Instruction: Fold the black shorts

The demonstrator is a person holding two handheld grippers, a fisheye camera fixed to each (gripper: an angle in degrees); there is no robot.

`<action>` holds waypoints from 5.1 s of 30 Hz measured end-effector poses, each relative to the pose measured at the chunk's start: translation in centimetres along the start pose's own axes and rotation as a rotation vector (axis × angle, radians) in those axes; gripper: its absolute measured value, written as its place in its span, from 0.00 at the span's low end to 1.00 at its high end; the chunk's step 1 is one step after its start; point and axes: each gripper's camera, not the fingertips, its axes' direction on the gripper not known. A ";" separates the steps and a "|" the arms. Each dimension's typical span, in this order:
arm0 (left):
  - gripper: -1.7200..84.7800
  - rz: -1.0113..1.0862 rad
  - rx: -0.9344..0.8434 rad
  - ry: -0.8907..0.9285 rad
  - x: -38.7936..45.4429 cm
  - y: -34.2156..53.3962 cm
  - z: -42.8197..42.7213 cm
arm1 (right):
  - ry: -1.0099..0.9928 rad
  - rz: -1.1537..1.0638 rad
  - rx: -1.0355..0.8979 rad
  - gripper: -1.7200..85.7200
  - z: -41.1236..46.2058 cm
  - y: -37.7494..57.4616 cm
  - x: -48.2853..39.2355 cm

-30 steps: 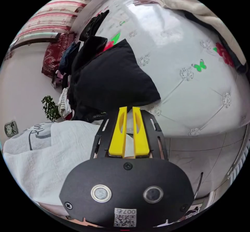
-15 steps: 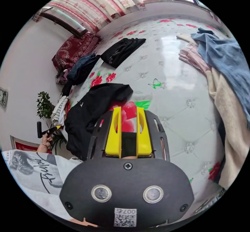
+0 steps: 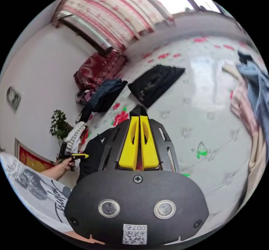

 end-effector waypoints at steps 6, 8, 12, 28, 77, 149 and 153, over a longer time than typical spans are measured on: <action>0.05 0.063 -0.047 -0.021 1.9 -1.9 2.1 | 0.337 -0.235 -0.352 0.02 1.2 8.9 -3.7; 0.06 0.092 -0.063 -0.042 2.8 -2.1 2.5 | 0.402 -0.098 -0.608 0.02 4.2 13.3 -0.4; 0.06 0.110 -0.054 -0.013 3.5 -1.9 1.4 | 0.577 -0.013 -0.574 0.02 4.6 16.9 0.1; 0.01 0.127 -0.064 -0.125 3.9 -2.6 3.8 | 0.195 -0.166 -0.489 0.03 26.3 5.1 -2.6; 0.02 -0.083 0.190 0.203 5.5 15.8 -15.0 | -0.453 0.454 0.047 0.02 -31.7 16.7 6.4; 0.13 0.528 -0.001 -0.068 16.2 -1.2 9.1 | -0.372 0.105 -0.473 0.09 6.0 11.1 9.1; 0.03 0.496 -0.083 -0.162 15.9 -3.0 13.2 | -0.341 0.020 -0.511 0.09 5.1 12.7 7.9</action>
